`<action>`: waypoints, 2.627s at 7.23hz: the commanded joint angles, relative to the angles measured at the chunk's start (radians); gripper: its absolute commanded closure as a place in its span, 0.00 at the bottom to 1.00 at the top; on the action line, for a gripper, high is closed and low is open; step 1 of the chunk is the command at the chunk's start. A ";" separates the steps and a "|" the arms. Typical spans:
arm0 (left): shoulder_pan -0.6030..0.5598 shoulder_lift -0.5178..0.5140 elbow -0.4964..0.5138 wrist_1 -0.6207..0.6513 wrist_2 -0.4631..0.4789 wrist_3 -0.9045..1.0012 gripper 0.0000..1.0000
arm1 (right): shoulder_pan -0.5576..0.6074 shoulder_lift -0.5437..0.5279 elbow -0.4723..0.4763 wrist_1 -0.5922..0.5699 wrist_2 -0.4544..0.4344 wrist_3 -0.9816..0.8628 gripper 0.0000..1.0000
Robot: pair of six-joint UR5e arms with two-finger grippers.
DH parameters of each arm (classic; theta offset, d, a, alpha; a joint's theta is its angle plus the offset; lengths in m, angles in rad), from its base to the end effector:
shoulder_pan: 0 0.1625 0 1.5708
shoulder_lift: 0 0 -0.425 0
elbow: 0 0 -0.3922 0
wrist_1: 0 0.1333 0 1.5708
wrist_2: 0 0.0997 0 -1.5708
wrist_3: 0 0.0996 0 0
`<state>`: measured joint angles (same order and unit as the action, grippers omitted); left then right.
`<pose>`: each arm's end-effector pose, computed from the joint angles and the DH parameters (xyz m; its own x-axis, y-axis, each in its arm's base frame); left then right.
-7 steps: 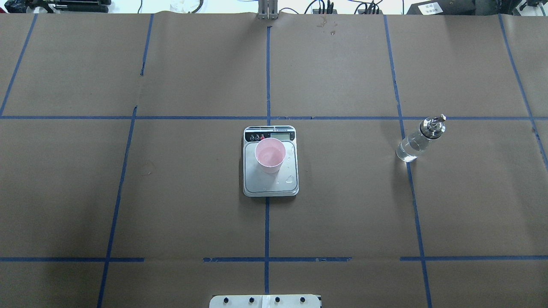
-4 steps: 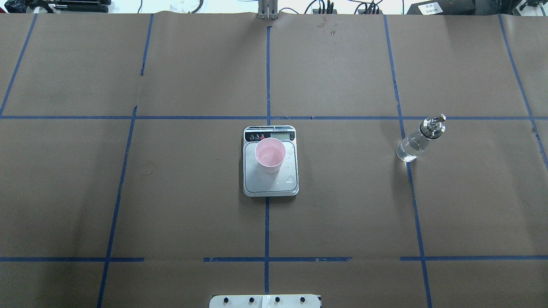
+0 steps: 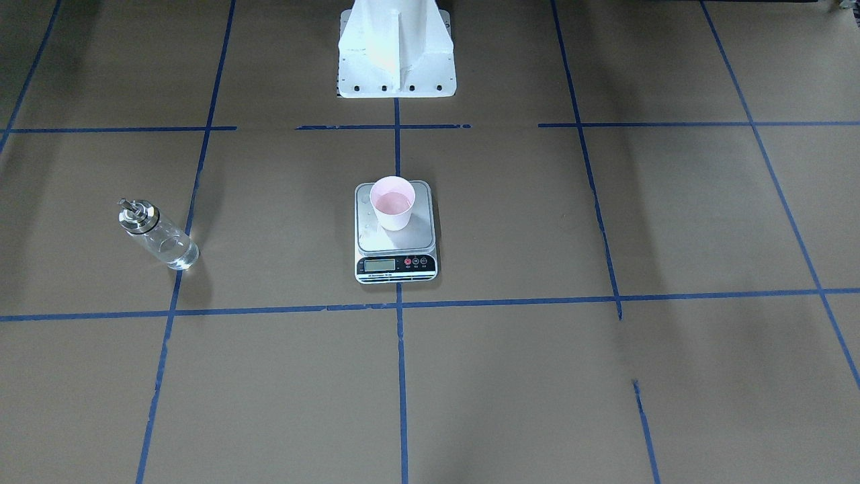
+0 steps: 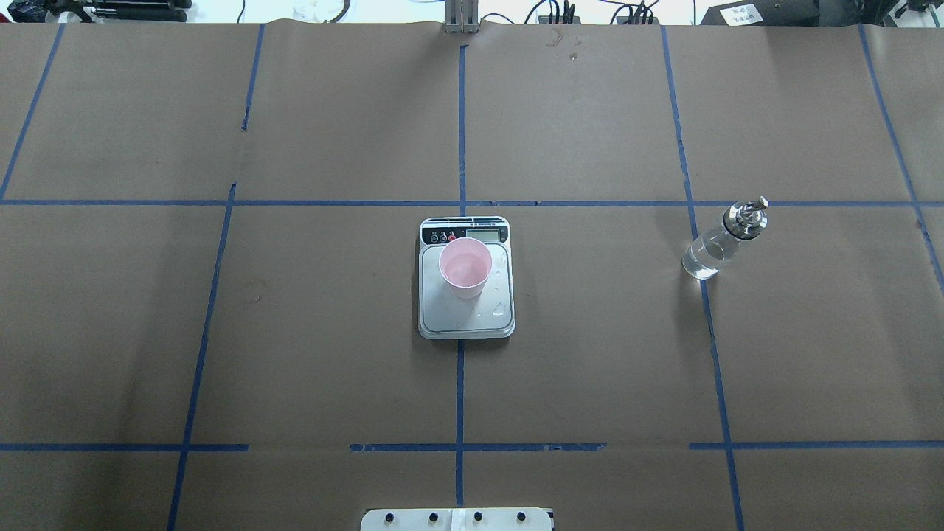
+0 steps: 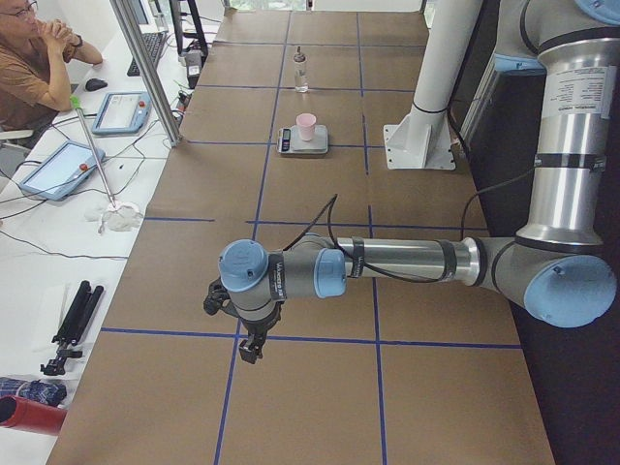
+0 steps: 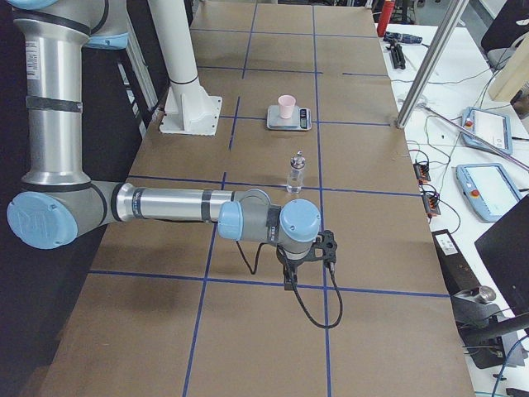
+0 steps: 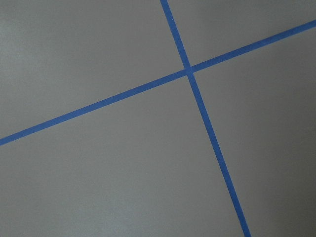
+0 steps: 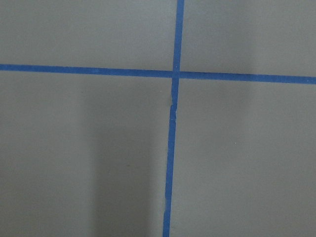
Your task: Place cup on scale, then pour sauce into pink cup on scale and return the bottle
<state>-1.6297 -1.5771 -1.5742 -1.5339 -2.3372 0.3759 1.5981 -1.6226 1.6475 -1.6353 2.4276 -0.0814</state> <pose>-0.0931 -0.4879 0.6581 0.6895 0.3094 -0.6549 -0.2089 0.9507 0.2292 0.0708 -0.4654 0.6463 0.6539 -0.0336 0.7559 0.0260 0.9994 0.0219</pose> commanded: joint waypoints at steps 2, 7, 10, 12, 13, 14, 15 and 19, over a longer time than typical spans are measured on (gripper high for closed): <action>-0.002 0.014 -0.010 -0.106 -0.004 -0.130 0.00 | 0.000 0.010 -0.049 0.093 -0.001 0.025 0.00; -0.002 0.011 -0.020 -0.193 -0.002 -0.267 0.00 | 0.003 0.004 -0.060 0.103 -0.001 0.029 0.00; -0.002 0.009 -0.032 -0.195 -0.004 -0.352 0.00 | 0.003 0.004 -0.058 0.104 -0.001 0.077 0.00; -0.002 0.011 -0.033 -0.195 -0.004 -0.393 0.00 | 0.003 0.003 -0.055 0.104 0.001 0.078 0.00; -0.002 0.009 -0.047 -0.195 -0.004 -0.444 0.00 | 0.003 0.003 -0.055 0.104 0.001 0.078 0.00; -0.002 0.009 -0.044 -0.195 -0.004 -0.449 0.00 | 0.003 0.006 -0.052 0.104 0.002 0.077 0.00; -0.002 0.009 -0.043 -0.195 -0.005 -0.449 0.00 | 0.008 0.007 -0.052 0.104 0.002 0.074 0.00; -0.001 0.008 -0.038 -0.193 -0.004 -0.456 0.00 | 0.008 0.009 -0.052 0.104 0.002 0.081 0.00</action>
<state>-1.6308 -1.5682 -1.6136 -1.7284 -2.3415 -0.0751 1.6060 -1.6139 1.5953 -1.5304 2.4300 -0.0022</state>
